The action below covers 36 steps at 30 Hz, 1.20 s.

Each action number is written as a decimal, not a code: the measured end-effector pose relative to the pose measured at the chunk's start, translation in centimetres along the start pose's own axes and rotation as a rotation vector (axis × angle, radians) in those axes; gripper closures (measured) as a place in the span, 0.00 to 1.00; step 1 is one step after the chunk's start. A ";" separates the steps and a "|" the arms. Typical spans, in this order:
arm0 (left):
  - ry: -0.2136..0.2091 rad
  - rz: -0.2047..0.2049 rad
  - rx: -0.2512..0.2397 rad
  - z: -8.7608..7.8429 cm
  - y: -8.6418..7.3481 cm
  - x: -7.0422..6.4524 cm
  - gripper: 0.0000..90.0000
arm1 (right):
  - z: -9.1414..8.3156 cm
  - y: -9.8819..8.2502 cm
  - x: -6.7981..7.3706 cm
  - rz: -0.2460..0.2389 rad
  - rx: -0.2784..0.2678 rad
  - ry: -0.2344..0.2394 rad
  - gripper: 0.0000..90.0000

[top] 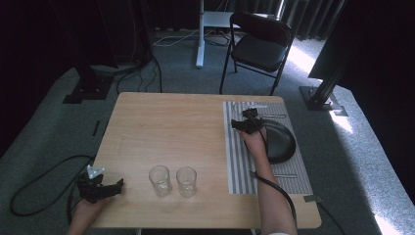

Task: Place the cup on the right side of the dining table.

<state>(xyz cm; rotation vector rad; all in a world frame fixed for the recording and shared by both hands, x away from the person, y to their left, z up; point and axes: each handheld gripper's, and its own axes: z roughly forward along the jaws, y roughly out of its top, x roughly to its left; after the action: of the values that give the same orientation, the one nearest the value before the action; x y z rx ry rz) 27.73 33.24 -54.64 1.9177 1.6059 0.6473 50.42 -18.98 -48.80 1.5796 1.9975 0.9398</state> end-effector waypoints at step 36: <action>0.000 0.000 0.000 0.0 0.0 0.0 0.01 | -4.4 -4.5 0.1 -0.008 -0.034 0.017 0.23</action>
<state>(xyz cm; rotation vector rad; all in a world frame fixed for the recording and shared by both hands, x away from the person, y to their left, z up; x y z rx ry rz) 27.73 33.24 -54.64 1.9178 1.6057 0.6472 44.34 -20.49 -49.10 1.5494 1.9869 0.9826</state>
